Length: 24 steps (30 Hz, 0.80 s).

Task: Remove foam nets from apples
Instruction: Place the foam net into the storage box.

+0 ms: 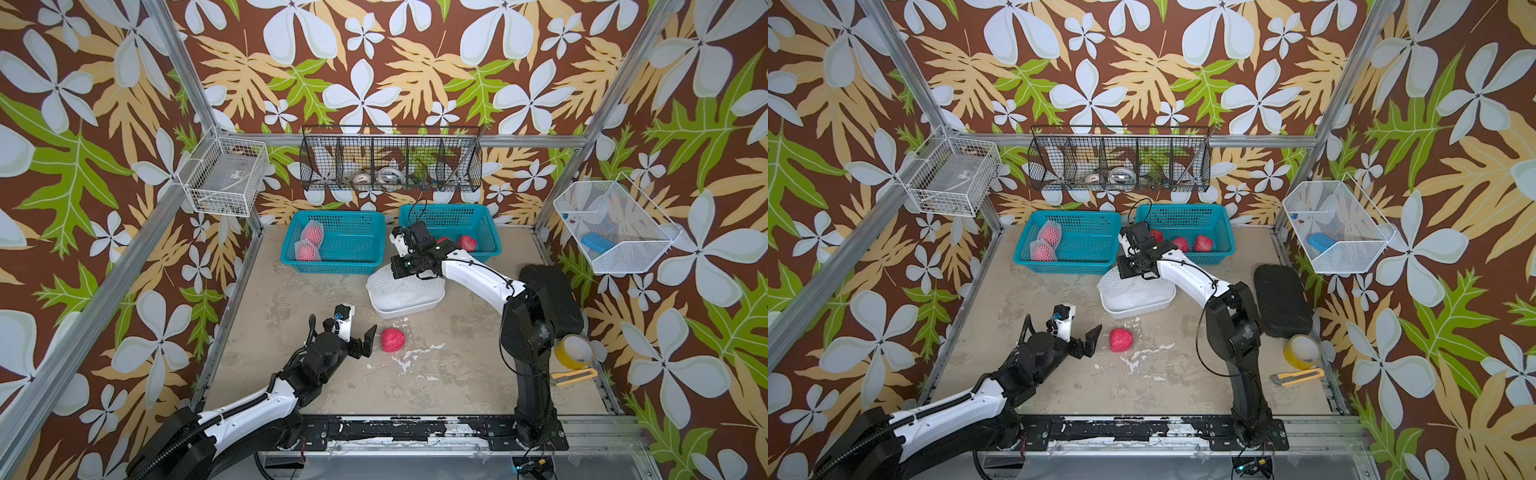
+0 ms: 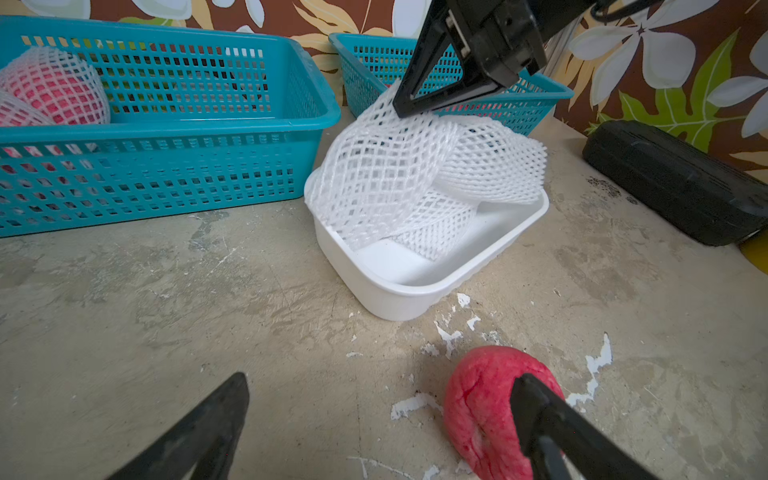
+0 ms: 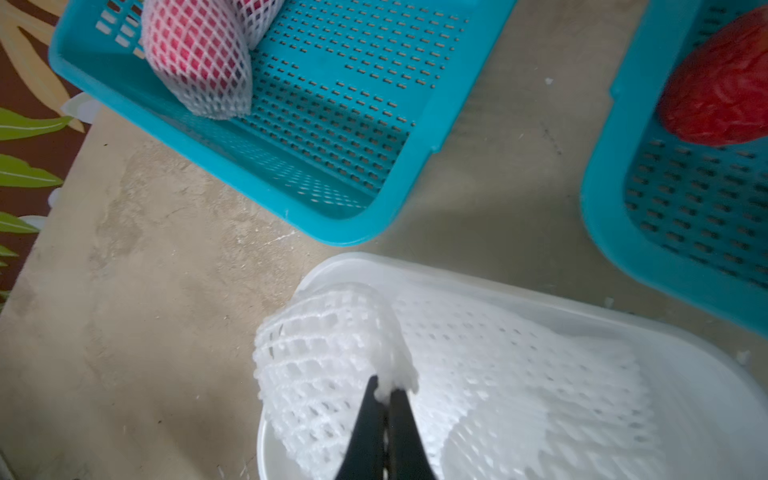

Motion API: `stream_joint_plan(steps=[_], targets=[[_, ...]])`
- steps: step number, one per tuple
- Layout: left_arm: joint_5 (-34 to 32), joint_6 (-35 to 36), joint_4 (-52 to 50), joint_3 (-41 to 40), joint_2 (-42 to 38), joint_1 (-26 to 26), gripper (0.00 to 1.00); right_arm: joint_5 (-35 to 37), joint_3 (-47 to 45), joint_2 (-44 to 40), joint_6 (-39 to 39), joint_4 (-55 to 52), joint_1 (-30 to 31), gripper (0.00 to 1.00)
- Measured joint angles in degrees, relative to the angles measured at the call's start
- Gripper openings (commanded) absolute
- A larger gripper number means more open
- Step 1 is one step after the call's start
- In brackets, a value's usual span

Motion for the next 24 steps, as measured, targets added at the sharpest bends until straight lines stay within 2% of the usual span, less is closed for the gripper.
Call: stream_joint_plan(steps=[8,18,24], targets=[[-0.2,0.0,0.0,0.0,0.6,0.0,1.00,8.1,1.4,0.3,-0.3,-1.3,1.2,0.03],[-0.2,0.0,0.0,0.0,0.8,0.0,1.00,7.9,2.9,3.8,-1.9,-3.7,2.6,0.05],[-0.2,0.0,0.0,0.0,0.9,0.0,1.00,7.9,3.5,3.0,-2.9,-4.4,3.2,0.15]])
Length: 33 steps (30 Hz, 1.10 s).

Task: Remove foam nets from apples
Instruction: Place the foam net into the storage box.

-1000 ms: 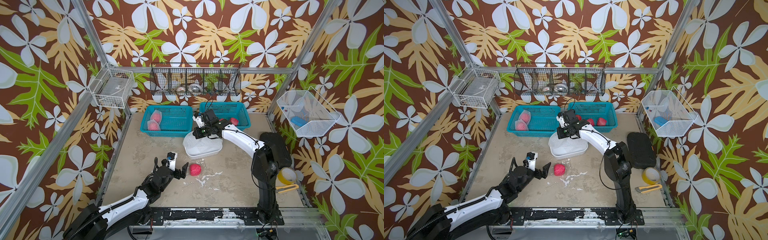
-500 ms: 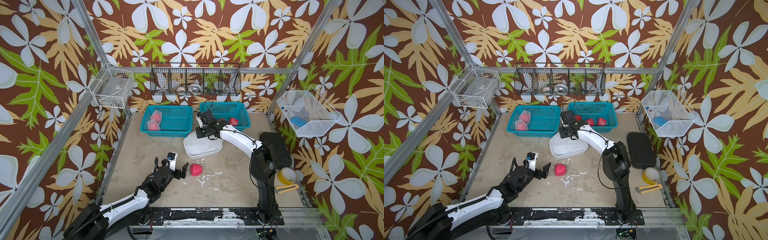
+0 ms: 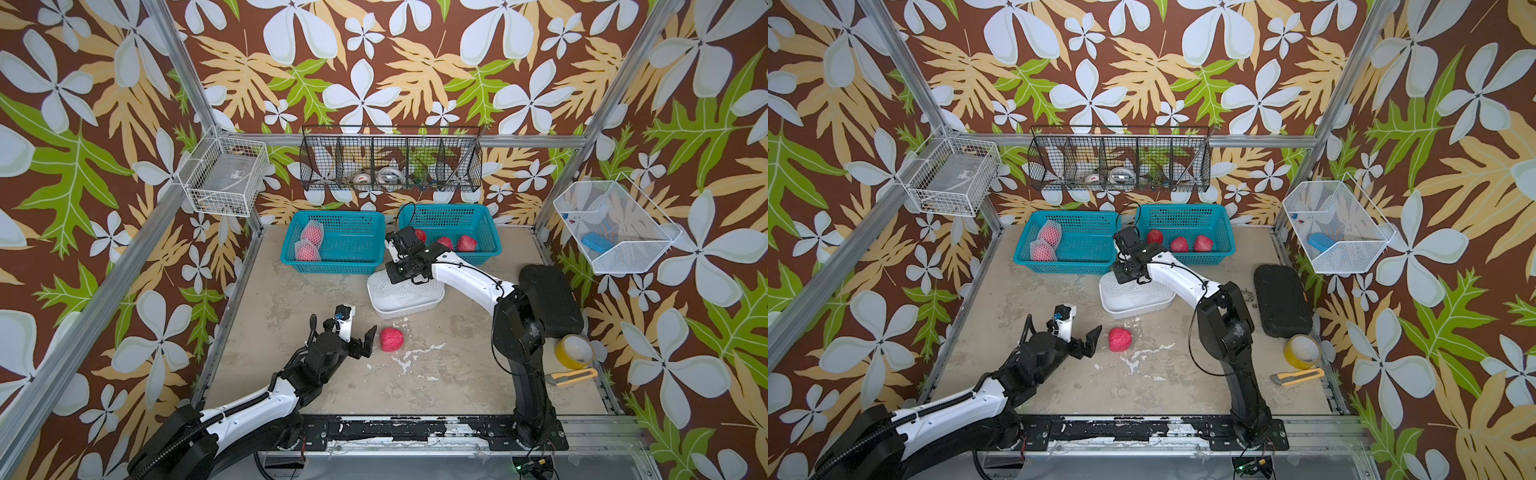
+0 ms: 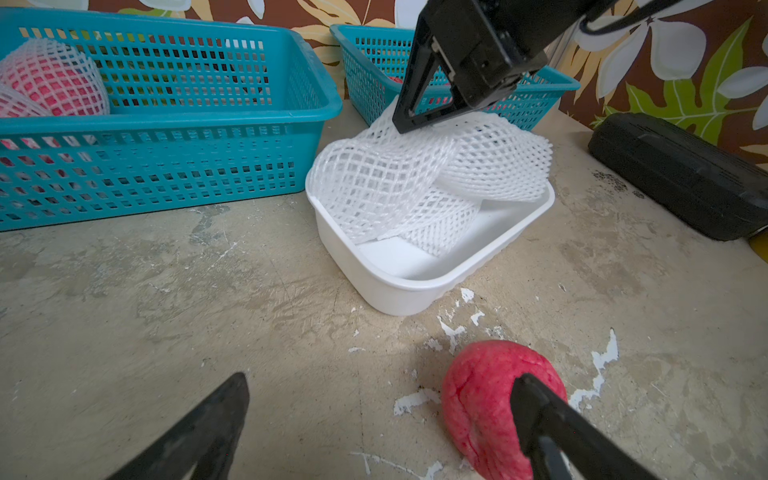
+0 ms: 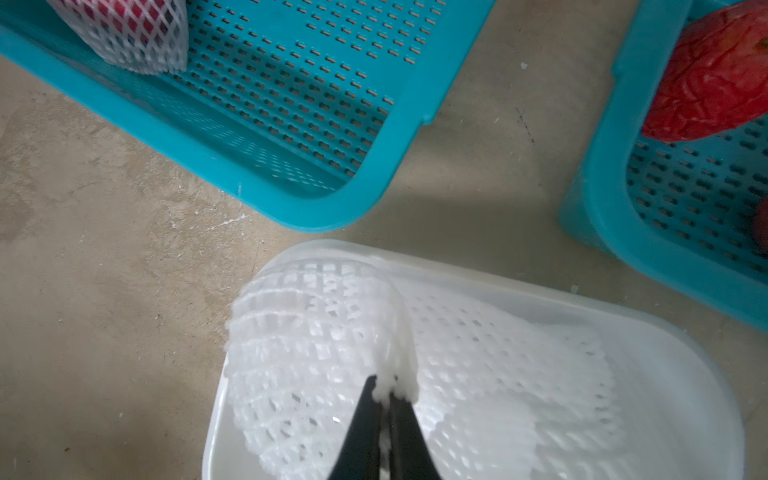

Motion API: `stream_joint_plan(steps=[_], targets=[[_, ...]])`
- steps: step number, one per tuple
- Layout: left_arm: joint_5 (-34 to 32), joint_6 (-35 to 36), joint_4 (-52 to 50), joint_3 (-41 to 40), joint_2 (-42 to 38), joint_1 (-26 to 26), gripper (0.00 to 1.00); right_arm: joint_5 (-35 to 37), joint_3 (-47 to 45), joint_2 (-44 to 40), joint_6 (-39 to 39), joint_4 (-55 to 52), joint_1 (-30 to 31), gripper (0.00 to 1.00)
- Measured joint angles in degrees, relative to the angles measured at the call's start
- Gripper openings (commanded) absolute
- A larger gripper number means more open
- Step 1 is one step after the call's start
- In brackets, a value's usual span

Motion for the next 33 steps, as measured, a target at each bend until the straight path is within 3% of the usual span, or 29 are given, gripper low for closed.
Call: stream_joint_plan(steps=[4,15,21,24,27,33], targets=[[0.0,0.0,0.0,0.0,-0.1,0.0,1.00,1.0,1.0,-0.2,-0.5,-1.1,0.2,0.35],[0.0,0.0,0.0,-0.1,0.3,0.0,1.00,6.0,5.0,-5.7,-1.8,-4.8,0.1,0.46],[0.0,0.2,0.0,-0.1,0.3,0.0,1.00,5.4,1.2,-9.4,-2.3,-5.2,0.0,0.50],[0.0,0.7,0.0,0.2,0.9,0.0,1.00,2.4,-0.5,-8.9,-2.3,-5.3,-0.3,0.50],[0.0,1.1,0.1,0.4,1.2,0.0,1.00,-4.7,-1.7,-8.3,-2.2,-4.9,-1.0,0.62],[0.0,1.1,-0.1,0.6,1.2,0.0,1.00,-13.8,-3.1,-8.6,-2.1,-4.0,-1.7,0.72]])
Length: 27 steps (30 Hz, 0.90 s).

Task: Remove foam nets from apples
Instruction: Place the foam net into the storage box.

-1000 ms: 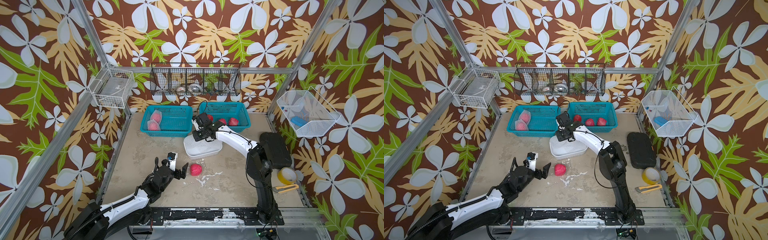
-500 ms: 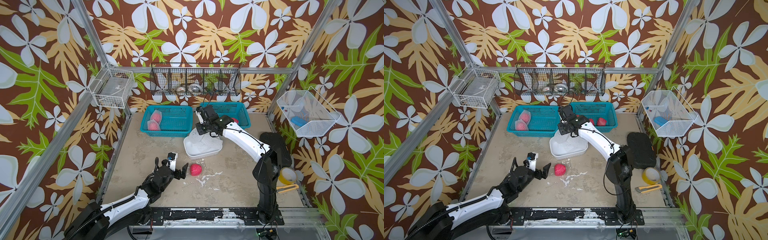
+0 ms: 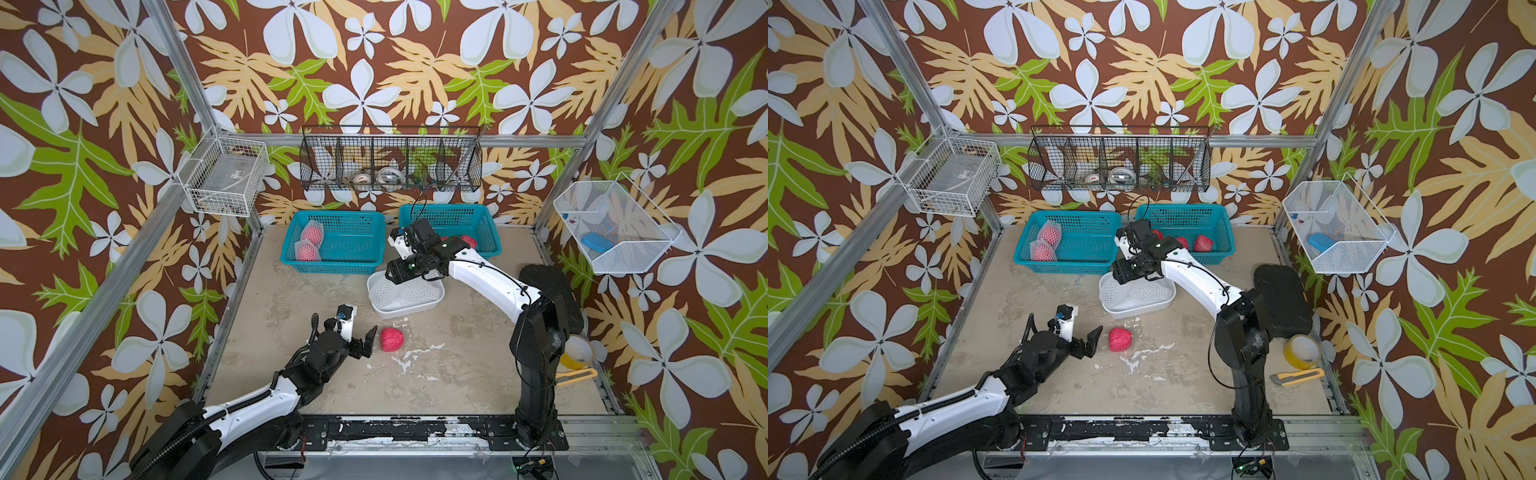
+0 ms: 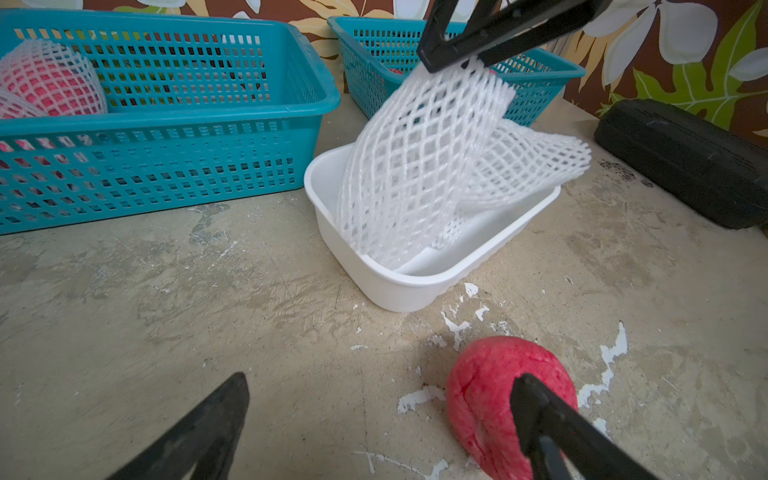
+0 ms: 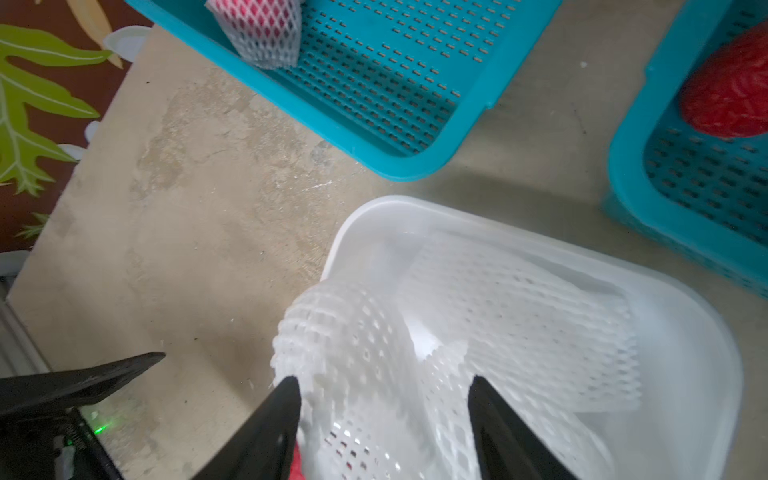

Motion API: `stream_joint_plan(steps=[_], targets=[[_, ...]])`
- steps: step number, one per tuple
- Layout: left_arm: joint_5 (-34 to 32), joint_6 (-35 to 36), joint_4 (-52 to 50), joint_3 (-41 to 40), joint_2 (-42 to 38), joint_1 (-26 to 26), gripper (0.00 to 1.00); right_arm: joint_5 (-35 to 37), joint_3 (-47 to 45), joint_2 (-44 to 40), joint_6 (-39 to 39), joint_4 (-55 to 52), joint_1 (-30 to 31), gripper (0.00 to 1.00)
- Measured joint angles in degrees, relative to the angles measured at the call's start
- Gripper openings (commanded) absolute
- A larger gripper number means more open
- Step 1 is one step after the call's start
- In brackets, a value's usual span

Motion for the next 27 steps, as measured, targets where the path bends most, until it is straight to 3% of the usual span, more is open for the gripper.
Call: stream_joint_plan(steps=[5,8,11,20,27], targets=[[0.0,0.2,-0.8,3.9,-0.2,0.1,0.95,-1.5,-1.7,-2.6,-0.2,1.8,0.2,0.68],[0.3,0.6,0.4,8.4,2.4,1.5,0.72,-1.3,-4.4,-2.7,-0.1,3.1,0.0,0.66],[2.1,1.2,4.7,12.8,7.3,4.5,0.66,-1.0,-6.5,-2.3,0.3,3.3,-0.1,0.65],[6.9,1.2,10.3,21.6,26.7,7.7,0.67,-1.1,-8.3,-2.2,2.9,6.3,-0.9,0.66],[8.5,3.2,11.0,25.5,35.1,7.8,0.68,-0.8,-6.8,-4.8,3.7,6.4,-1.5,0.72]])
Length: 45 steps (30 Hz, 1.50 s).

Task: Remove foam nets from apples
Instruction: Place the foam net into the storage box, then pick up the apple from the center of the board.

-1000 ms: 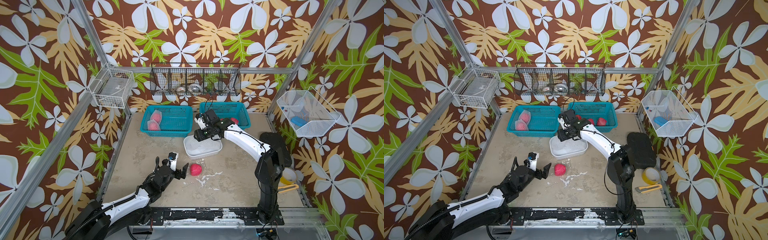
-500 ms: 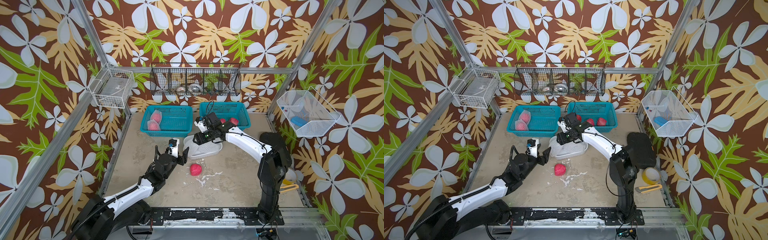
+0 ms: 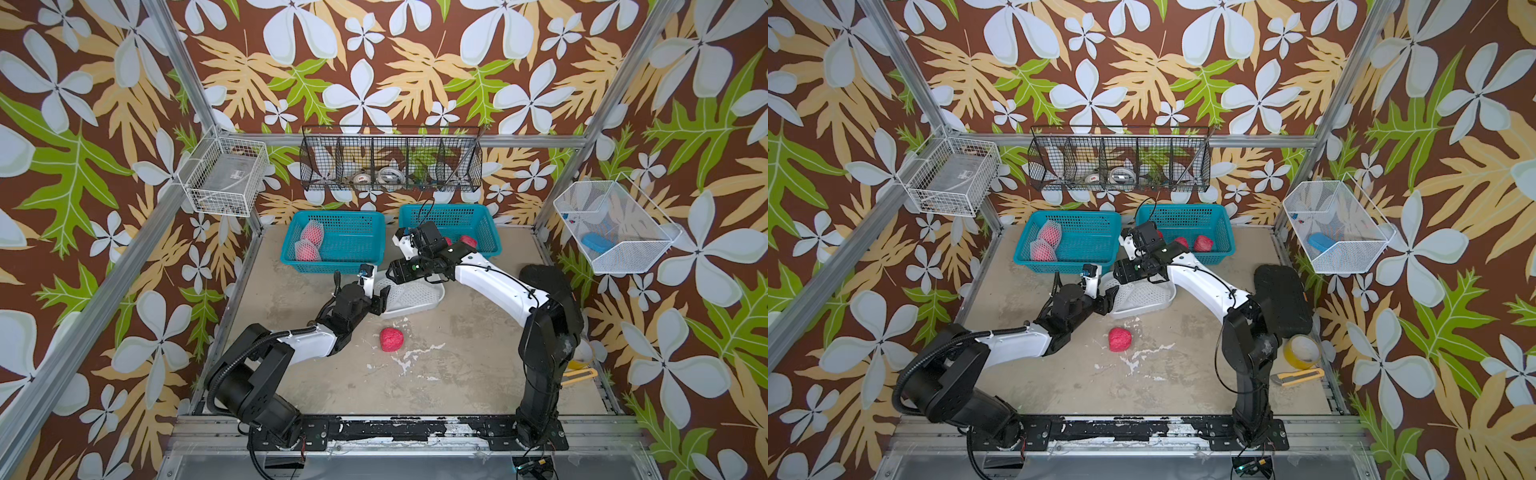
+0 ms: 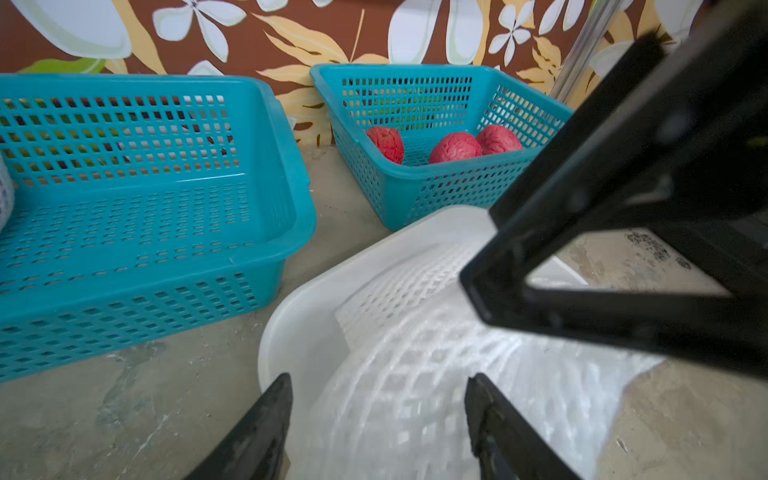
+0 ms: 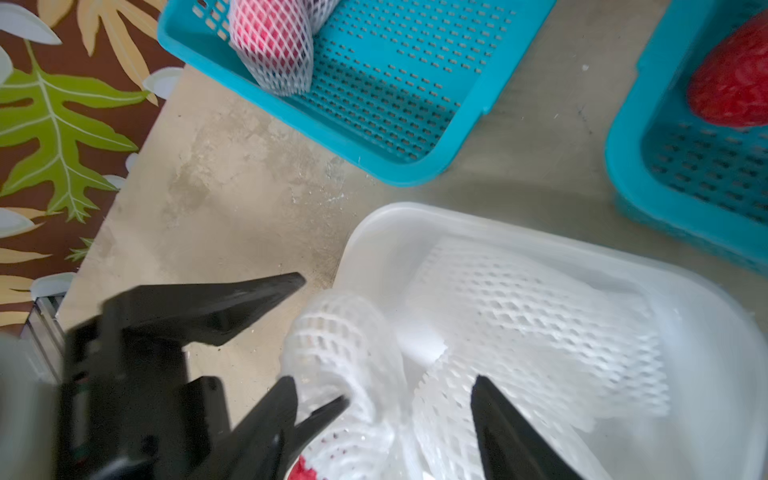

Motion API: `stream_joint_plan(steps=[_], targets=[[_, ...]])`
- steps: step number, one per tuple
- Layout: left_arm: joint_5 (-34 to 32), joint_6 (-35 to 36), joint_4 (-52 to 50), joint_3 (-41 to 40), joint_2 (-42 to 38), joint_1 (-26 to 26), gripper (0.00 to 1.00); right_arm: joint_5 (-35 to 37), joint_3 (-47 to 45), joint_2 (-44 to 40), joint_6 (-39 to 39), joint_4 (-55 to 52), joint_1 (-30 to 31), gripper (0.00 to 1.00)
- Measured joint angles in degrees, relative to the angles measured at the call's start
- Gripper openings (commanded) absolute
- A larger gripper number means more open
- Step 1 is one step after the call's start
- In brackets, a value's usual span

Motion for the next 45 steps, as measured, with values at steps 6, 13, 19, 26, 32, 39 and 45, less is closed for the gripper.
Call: stream_joint_plan(steps=[6,13,19,26,32,39,45], targets=[[0.0,0.2,-1.8,0.9,2.6,0.0,0.72,1.2,-1.0,-4.5,0.2,1.0,-0.5,0.71],[0.5,1.9,-2.7,5.6,4.4,0.0,0.74,-0.7,-29.0,-22.0,-1.2,12.0,2.3,0.71],[1.9,3.2,-7.3,13.6,10.7,0.5,0.73,-2.3,-48.5,-32.2,-1.7,19.6,10.1,0.78],[3.5,3.4,-9.3,16.0,16.5,0.8,0.73,-3.4,-50.6,-27.0,-1.3,25.2,12.1,0.91],[4.5,4.7,-9.4,18.8,20.9,0.8,0.73,-1.0,-50.2,-22.9,-3.7,28.4,15.4,1.00],[4.6,5.5,-12.1,20.5,21.7,0.7,0.74,5.6,-46.3,-16.4,-4.7,29.0,15.4,1.00],[4.7,6.1,-14.5,23.4,21.2,0.7,0.76,5.5,-43.7,-11.4,-5.2,29.0,15.6,0.98]])
